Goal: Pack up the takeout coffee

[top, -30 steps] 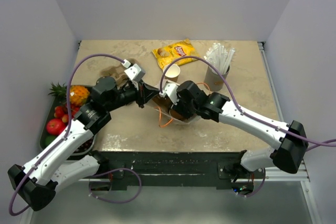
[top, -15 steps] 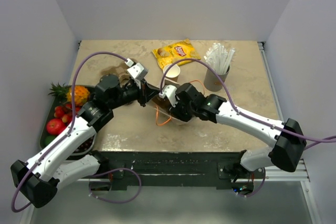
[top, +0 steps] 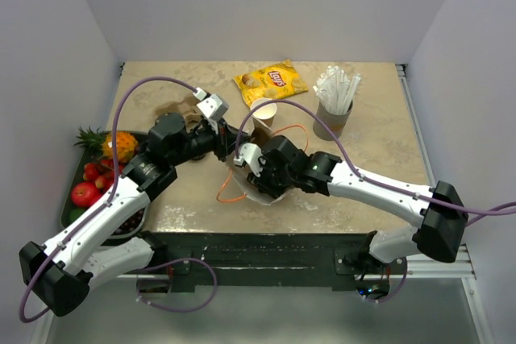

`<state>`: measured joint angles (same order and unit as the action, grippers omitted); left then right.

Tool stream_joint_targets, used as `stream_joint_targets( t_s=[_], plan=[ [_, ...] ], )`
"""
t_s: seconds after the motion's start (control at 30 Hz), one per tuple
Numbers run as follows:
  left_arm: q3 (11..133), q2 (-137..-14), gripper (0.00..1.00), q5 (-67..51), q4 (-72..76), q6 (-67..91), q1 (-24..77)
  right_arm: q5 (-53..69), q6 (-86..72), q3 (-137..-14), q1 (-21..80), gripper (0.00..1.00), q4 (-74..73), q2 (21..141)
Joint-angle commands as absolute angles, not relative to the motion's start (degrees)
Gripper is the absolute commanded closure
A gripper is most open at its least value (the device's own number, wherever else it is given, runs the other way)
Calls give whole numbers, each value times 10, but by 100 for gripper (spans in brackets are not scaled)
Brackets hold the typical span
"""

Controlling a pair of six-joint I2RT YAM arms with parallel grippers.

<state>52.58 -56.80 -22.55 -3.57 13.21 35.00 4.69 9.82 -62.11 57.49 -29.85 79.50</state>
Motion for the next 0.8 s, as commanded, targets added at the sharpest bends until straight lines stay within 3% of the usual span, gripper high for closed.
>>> stream_joint_targets(
  t_s=[0.0,0.23,0.5,0.63,0.77],
  plan=[
    [533,-568,100,-246,-18,149,352,71,108,-606,581,65,-236,801],
    [547,-572,100,-258,-10,144,356,66,102,-580,583,66,-214,812],
    [566,-581,100,-217,-30,141,355,58,148,-642,583,68,-264,771],
    [569,-583,100,-205,-40,142,355,6,178,-680,583,76,-293,753],
    [563,-583,100,-205,-33,143,356,-38,205,-686,583,77,-306,744]
  ],
)
